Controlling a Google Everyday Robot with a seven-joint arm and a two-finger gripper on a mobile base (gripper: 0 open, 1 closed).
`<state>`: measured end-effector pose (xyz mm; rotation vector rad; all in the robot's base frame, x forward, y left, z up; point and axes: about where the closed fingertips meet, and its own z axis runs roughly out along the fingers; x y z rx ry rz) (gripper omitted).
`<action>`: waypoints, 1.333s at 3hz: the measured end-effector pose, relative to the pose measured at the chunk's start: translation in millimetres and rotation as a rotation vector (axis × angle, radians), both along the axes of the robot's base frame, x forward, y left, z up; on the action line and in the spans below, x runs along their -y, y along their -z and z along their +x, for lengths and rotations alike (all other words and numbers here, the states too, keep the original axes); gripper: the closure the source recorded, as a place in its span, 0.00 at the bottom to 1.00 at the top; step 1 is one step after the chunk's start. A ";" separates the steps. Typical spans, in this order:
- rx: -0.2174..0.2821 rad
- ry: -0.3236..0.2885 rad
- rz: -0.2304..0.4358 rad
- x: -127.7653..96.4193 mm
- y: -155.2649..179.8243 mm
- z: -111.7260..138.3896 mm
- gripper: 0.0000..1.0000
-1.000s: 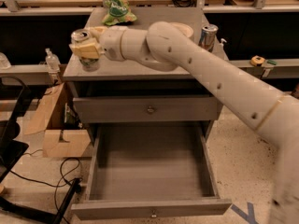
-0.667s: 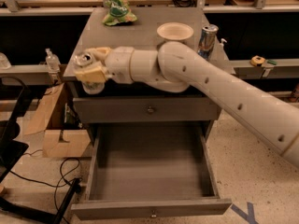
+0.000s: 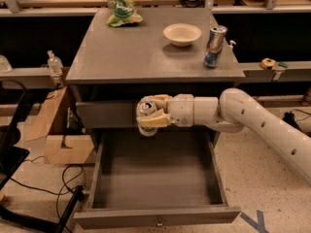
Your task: Place 7up can into middle drawer
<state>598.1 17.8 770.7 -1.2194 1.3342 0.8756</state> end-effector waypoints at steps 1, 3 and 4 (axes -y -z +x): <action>-0.037 -0.011 0.011 30.9 64.8 16.8 1.00; -0.153 -0.055 0.045 28.0 152.8 18.0 1.00; -0.175 -0.116 0.054 -17.1 197.5 8.2 1.00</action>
Offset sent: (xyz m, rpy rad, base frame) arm 0.0212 -0.0324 -0.2388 0.0643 0.2673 0.0933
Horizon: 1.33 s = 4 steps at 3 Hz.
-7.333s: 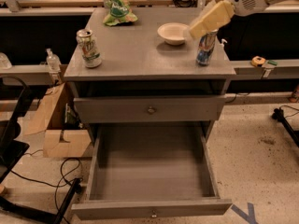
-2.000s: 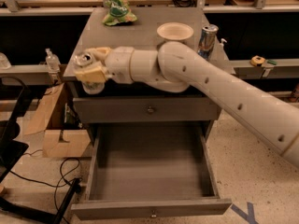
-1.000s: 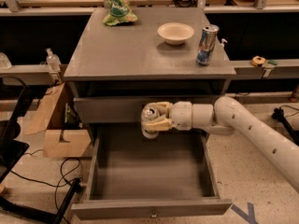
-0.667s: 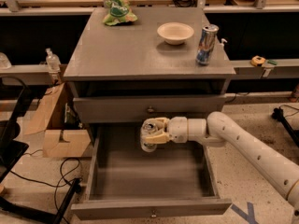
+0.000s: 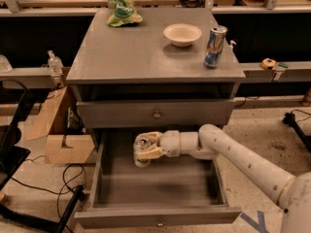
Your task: Place 7up can into middle drawer
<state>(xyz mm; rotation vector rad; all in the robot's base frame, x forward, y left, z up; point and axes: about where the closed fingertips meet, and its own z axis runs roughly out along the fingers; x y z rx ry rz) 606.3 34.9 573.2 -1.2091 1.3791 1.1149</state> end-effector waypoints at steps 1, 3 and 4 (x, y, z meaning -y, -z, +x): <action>0.002 -0.041 0.040 -71.7 85.1 -4.3 1.00; -0.007 -0.048 0.067 -104.6 136.2 -3.7 0.82; -0.008 -0.052 0.068 -107.0 135.8 -4.8 0.59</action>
Offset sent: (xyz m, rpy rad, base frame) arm 0.0029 0.1329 -0.1896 0.0885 0.0009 0.0449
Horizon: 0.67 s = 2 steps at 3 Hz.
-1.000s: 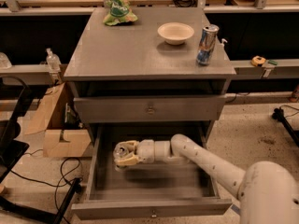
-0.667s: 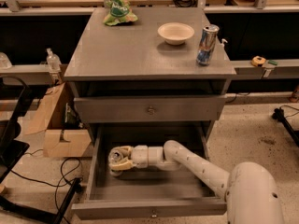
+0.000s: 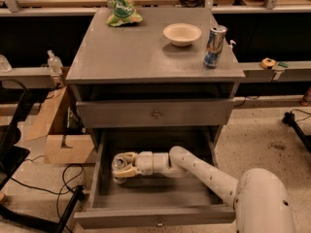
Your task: Place 7up can into middle drawer
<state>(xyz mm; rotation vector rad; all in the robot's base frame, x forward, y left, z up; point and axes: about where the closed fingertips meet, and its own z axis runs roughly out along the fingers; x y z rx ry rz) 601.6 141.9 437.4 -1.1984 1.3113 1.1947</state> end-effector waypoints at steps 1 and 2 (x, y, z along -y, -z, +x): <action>-0.001 -0.006 0.002 -3.6 -0.3 -1.5 0.28; -0.002 -0.009 0.004 -5.6 -0.5 -2.4 0.04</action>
Offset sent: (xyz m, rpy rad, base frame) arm -0.0010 0.0023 0.0002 0.0014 0.0007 0.0037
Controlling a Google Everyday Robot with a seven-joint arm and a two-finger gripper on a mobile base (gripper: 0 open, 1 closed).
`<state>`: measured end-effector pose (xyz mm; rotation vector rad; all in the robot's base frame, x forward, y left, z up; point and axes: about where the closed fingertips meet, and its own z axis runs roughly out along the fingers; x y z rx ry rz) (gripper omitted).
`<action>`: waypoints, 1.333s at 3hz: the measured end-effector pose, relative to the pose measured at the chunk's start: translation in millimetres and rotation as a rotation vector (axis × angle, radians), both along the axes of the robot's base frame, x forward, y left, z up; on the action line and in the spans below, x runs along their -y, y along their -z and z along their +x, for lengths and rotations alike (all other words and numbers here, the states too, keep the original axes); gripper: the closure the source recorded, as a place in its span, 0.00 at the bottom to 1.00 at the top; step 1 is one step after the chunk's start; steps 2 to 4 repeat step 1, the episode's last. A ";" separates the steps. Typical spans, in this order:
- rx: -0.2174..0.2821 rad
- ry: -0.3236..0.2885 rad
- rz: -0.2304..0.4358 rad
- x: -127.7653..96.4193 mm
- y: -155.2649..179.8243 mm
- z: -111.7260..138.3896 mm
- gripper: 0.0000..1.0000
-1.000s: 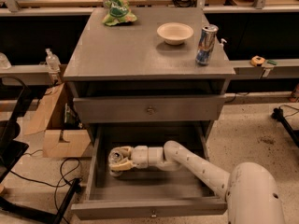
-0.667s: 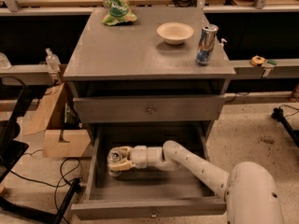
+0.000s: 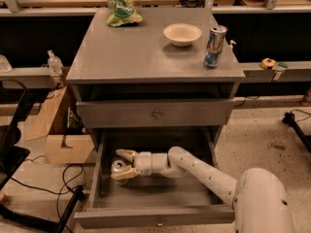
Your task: Place 7up can into middle drawer
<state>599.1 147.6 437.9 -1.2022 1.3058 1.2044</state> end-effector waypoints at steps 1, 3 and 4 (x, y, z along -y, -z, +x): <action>0.000 -0.002 0.001 -1.3 -0.1 -0.6 0.00; 0.000 -0.002 0.001 -1.3 -0.1 -0.6 0.00; 0.000 -0.002 0.001 -1.3 -0.1 -0.6 0.00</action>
Offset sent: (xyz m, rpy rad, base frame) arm 0.0000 0.0000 0.0000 0.0000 0.0000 0.0000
